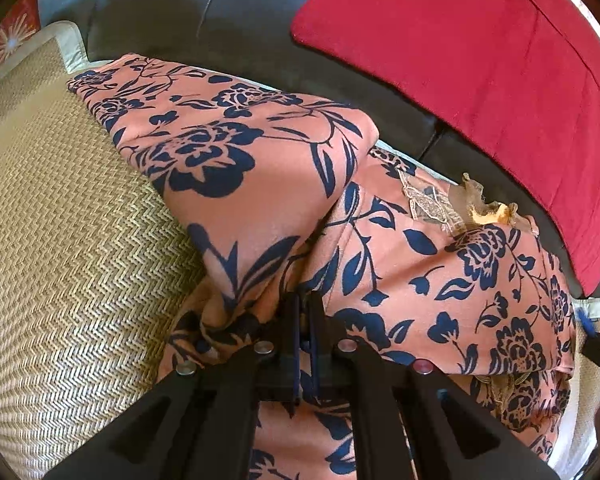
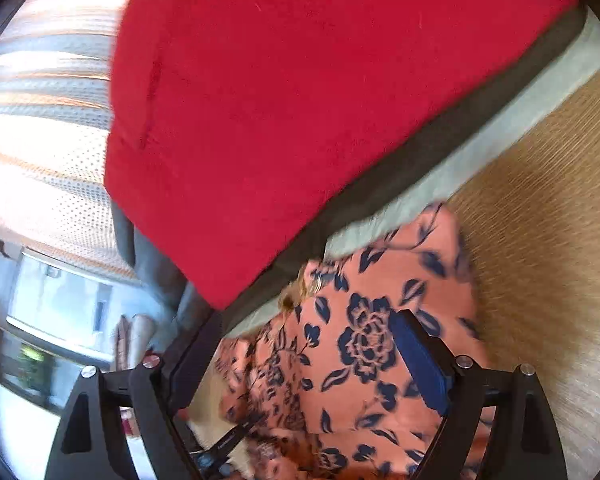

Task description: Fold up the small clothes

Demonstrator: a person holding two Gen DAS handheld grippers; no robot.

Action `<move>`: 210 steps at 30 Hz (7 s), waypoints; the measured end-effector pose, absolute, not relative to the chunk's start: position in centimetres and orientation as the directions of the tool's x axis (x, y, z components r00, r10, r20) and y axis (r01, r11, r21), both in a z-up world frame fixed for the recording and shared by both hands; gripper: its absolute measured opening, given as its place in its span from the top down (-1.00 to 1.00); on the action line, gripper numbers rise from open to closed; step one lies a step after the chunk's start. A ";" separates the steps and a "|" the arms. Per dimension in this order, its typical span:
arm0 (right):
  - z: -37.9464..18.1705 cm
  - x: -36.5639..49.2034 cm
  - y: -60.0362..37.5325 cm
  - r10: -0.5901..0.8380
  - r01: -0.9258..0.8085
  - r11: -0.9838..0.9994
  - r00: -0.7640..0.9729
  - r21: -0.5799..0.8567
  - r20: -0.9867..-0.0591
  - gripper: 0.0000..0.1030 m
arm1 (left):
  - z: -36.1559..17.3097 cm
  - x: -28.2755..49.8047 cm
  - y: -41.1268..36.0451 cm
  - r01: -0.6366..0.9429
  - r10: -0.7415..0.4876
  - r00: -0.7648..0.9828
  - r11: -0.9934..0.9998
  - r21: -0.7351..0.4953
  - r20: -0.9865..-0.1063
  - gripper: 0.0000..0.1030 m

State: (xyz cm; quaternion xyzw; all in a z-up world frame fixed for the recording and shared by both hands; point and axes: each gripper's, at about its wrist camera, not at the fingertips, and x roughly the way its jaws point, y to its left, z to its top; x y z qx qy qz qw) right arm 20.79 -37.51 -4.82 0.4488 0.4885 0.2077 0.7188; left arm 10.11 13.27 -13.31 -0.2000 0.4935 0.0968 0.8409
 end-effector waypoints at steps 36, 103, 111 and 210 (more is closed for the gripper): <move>-4.5 11.4 -32.2 0.492 -0.055 0.842 0.489 0.537 -0.721 -0.80 | -12.2 10.2 39.6 -0.544 -0.156 0.728 0.461 -0.701 -0.667 -0.33; -3.0 16.3 -33.4 0.290 0.206 0.882 0.472 0.424 -0.833 -0.55 | -10.4 10.0 19.8 -0.248 -0.026 0.637 0.939 -0.238 -0.770 -0.42; -6.3 17.1 -33.1 0.397 0.345 0.768 0.404 0.540 -0.824 -0.50 | -9.8 8.6 20.6 -0.269 -0.032 0.642 0.926 -0.265 -0.766 -0.43; -4.2 12.4 -29.0 0.402 -0.053 0.905 0.436 0.423 -0.805 -0.53 | -11.8 17.7 16.0 -0.097 -0.098 0.518 0.980 -0.172 -0.850 0.72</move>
